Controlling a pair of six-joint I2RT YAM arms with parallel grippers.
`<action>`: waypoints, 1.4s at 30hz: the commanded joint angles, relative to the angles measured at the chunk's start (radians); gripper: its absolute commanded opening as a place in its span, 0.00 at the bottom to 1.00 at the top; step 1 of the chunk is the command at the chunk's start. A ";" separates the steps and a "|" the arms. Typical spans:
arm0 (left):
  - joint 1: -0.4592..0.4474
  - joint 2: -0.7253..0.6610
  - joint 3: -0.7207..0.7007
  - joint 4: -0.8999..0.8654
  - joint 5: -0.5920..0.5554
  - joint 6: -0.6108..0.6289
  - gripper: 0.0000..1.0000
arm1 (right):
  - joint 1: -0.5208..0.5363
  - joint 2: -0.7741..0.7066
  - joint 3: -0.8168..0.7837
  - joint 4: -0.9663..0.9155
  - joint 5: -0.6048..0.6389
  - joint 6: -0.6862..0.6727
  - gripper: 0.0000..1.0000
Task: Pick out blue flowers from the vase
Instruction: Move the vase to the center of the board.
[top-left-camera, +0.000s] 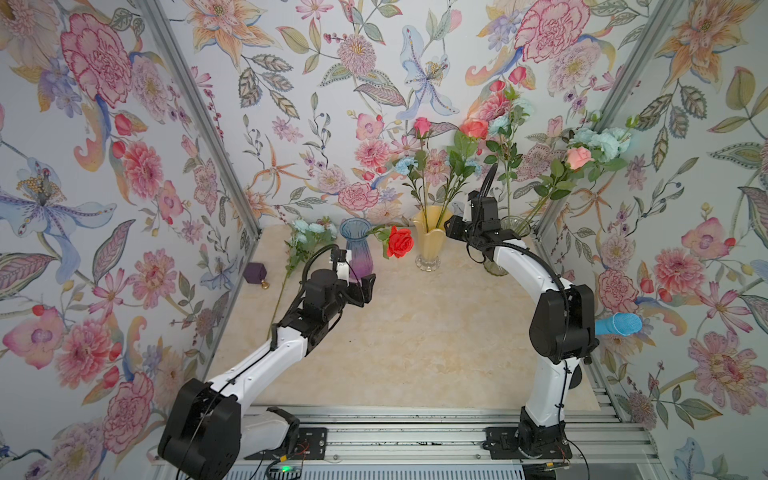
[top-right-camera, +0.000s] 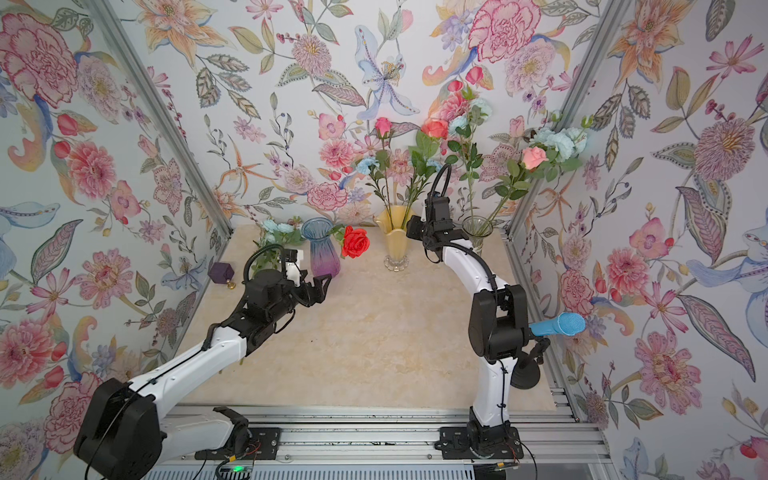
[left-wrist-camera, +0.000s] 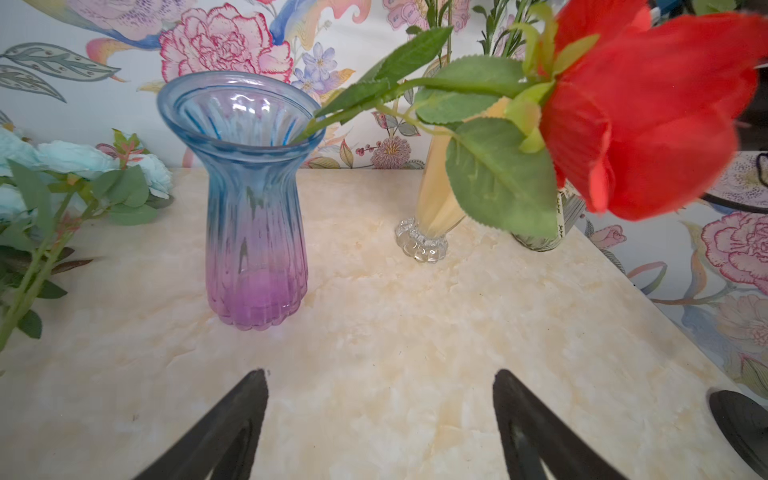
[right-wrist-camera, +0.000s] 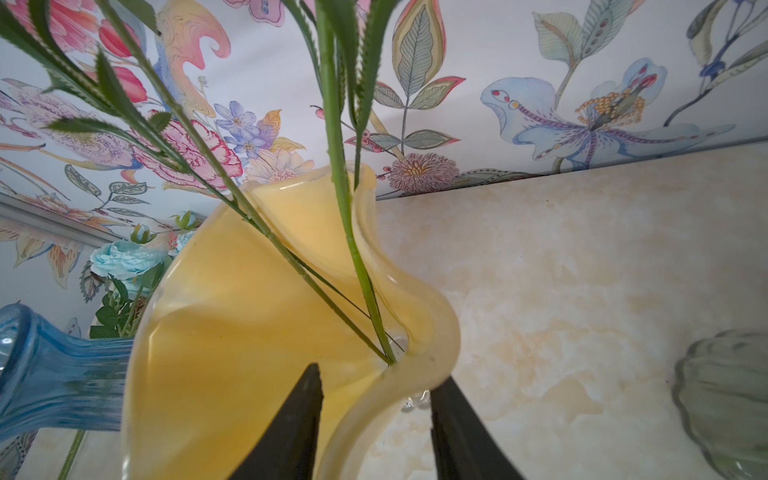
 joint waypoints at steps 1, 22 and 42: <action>-0.011 -0.080 -0.125 -0.017 -0.018 -0.072 0.85 | -0.002 0.010 0.026 -0.003 -0.018 0.003 0.38; -0.024 -0.048 -0.188 0.041 -0.031 -0.106 0.85 | -0.042 -0.063 0.053 -0.138 -0.138 0.022 0.00; -0.024 -0.039 -0.162 0.047 -0.015 -0.096 0.85 | -0.061 -0.222 0.001 -0.420 -0.280 -0.107 0.00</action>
